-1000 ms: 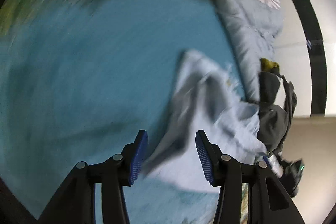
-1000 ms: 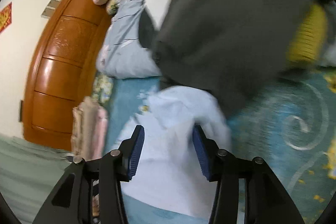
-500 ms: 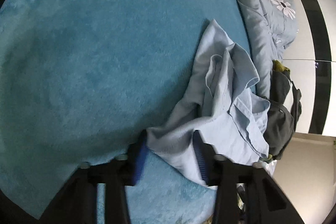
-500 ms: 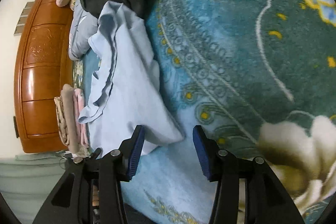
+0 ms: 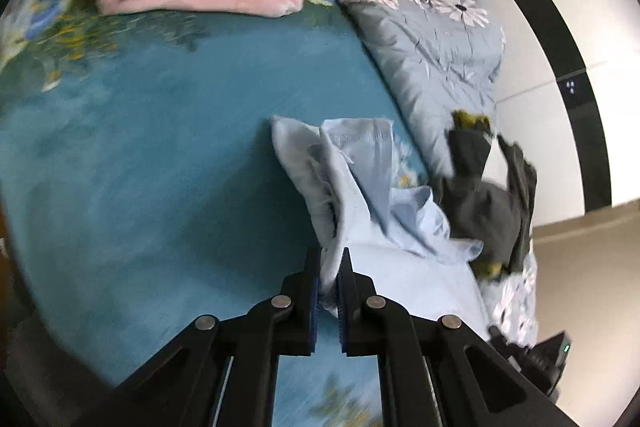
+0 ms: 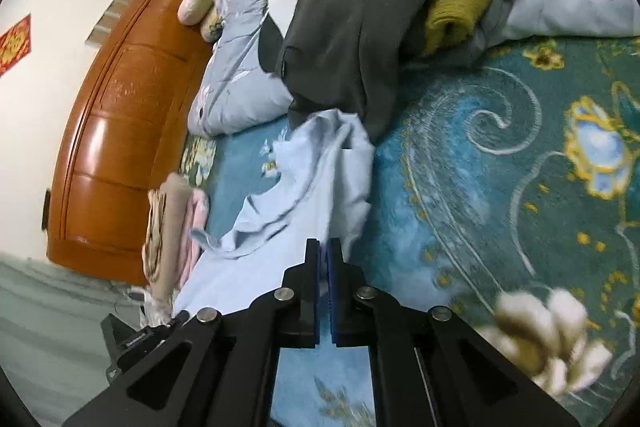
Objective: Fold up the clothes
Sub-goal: 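Grasp the folded shirt edge with the left gripper and adjust it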
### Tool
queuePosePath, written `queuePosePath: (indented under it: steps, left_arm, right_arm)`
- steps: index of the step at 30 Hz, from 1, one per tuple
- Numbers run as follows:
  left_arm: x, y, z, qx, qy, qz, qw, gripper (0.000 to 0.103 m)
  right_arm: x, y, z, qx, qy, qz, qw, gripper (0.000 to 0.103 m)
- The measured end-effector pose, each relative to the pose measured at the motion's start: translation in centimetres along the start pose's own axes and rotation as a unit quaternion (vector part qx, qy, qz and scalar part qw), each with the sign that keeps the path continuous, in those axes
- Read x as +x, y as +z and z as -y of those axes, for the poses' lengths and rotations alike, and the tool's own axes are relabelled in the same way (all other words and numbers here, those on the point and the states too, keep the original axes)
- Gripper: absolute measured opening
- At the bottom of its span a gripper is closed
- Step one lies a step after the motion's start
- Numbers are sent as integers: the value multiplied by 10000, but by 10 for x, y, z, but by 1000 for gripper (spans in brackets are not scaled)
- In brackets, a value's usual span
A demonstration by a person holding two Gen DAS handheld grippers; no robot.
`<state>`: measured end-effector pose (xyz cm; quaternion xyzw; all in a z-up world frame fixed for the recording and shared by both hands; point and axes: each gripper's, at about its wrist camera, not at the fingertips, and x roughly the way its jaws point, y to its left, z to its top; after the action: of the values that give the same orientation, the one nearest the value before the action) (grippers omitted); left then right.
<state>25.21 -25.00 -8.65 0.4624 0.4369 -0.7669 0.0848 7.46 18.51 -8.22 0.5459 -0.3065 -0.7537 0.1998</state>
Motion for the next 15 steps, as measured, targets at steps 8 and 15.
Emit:
queuePosePath:
  steps: [8,15]
  left_arm:
    - [17,-38,-80,-673,535,-779,9932,9]
    - [-3,-21,-59,199,939,-491,9942,17]
  right_arm:
    - [20,-65,75,448,-953,-963,9898,0]
    - [29,-42,50,-78,-843,-791,9933,3]
